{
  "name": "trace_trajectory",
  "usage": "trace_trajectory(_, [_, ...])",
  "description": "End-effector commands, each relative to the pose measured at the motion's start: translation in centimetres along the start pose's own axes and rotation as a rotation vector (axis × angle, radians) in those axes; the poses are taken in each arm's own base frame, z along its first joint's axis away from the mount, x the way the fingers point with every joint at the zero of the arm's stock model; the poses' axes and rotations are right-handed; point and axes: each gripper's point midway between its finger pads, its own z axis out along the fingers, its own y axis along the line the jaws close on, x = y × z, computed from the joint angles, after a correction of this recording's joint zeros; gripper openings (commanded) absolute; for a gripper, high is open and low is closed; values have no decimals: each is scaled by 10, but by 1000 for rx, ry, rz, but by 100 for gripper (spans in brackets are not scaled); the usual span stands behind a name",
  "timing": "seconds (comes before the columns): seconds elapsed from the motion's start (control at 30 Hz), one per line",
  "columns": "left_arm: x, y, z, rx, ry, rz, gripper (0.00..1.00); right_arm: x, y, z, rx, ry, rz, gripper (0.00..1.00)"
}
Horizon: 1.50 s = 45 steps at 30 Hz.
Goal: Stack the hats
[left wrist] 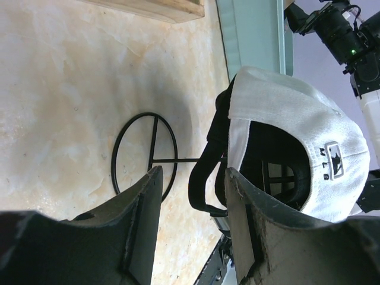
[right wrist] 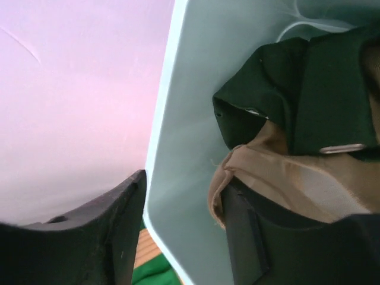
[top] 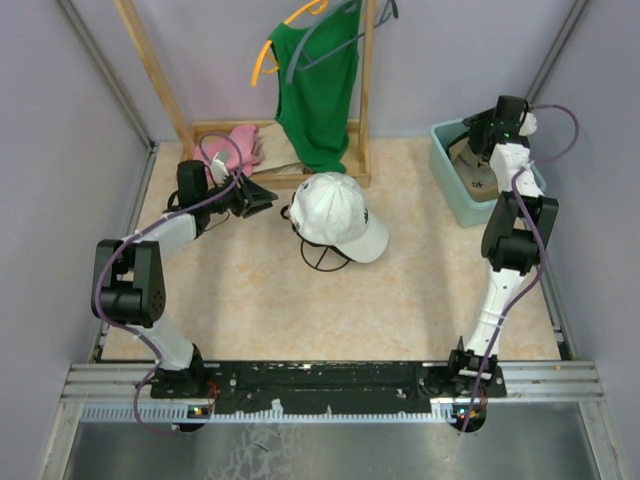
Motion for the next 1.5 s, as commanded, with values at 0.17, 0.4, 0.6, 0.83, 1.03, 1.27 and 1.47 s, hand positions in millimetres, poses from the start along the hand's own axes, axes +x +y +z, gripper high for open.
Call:
trace_trajectory(0.17, [-12, -8, -3, 25, -14, 29, 52, -7, 15, -24, -5, 41, -156, 0])
trace_trajectory(0.4, [-20, -8, 0, 35, -19, 36, 51, -22, 46, -100, -24, 16, -301, 0])
trace_trajectory(0.6, [-25, -9, 8, 72, 0, 40, 50, -33, 28, -155, 82, -12, -443, 0])
trace_trajectory(0.83, [-21, -8, 9, 82, 14, 39, 50, -18, -29, -178, 261, 61, -543, 51])
trace_trajectory(1.03, [-18, -5, 9, 81, 16, 29, 50, -32, -5, -177, 226, -12, -614, 53])
trace_trajectory(1.27, [-19, -7, 8, 77, 9, 26, 50, -52, 4, -113, 314, 18, -695, 65])
trace_trajectory(1.47, [-23, -6, 6, 43, 9, 57, 51, -46, -28, -67, 339, 96, -617, 68])
